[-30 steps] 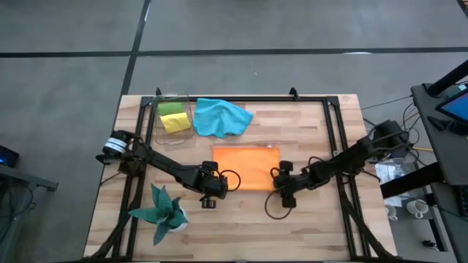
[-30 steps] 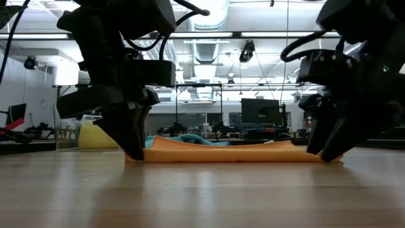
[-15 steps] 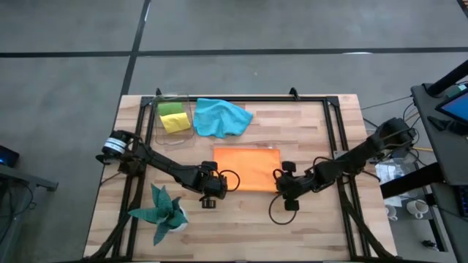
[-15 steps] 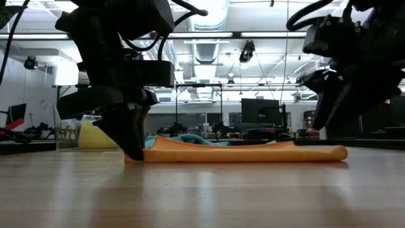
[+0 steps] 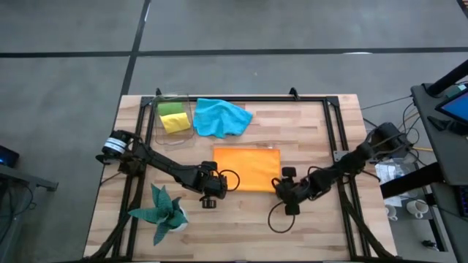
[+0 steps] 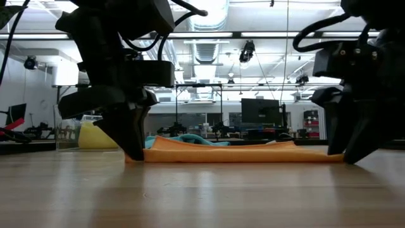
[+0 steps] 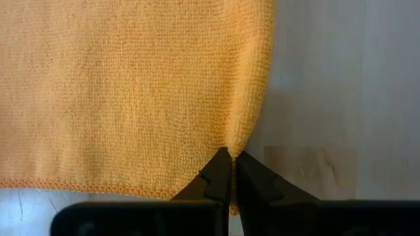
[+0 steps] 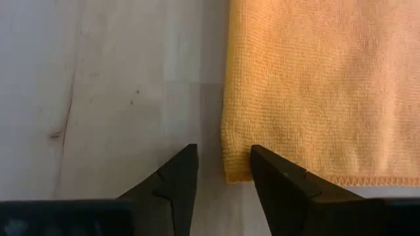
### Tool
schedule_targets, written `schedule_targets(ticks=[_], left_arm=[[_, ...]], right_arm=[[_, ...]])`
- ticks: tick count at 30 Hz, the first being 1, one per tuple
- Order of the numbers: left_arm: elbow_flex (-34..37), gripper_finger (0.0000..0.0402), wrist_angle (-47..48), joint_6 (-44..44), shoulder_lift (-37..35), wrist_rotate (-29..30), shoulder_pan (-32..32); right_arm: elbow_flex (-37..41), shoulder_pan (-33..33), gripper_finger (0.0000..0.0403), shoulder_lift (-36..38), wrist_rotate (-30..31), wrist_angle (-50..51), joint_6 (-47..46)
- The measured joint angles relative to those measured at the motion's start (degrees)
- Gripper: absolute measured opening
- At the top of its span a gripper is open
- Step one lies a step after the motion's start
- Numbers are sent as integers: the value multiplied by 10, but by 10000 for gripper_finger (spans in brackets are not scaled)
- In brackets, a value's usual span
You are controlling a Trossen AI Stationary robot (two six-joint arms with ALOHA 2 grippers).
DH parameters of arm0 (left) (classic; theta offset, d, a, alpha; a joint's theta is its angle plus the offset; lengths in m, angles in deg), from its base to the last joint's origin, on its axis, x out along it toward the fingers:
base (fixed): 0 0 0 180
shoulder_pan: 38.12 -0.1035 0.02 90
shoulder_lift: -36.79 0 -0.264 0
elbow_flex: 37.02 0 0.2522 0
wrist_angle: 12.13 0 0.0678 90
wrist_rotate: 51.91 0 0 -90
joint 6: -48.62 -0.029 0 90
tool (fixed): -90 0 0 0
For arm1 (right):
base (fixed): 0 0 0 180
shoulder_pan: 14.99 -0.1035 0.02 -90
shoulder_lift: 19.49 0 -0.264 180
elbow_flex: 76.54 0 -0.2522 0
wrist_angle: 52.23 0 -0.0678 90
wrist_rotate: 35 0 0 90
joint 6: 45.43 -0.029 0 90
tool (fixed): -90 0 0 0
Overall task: Roll microfiber towels into tight, uniform cylinder then place into a basket
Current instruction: Fold the orange microfiber towel
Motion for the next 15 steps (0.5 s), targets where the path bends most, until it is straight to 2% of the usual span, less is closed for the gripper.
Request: schedule_targets(ticks=[6, 12, 15], left_arm=[[0, 0, 0, 10, 0, -10, 0], [3, 0, -2, 24, 0, -13, 0], [8, 0, -6, 26, -1, -16, 0]], right_arm=[[-1, -3, 113, -14, 5, 2, -13], [0, -3, 24, -9, 3, 5, -13], [0, -4, 14, -10, 5, 6, -14]])
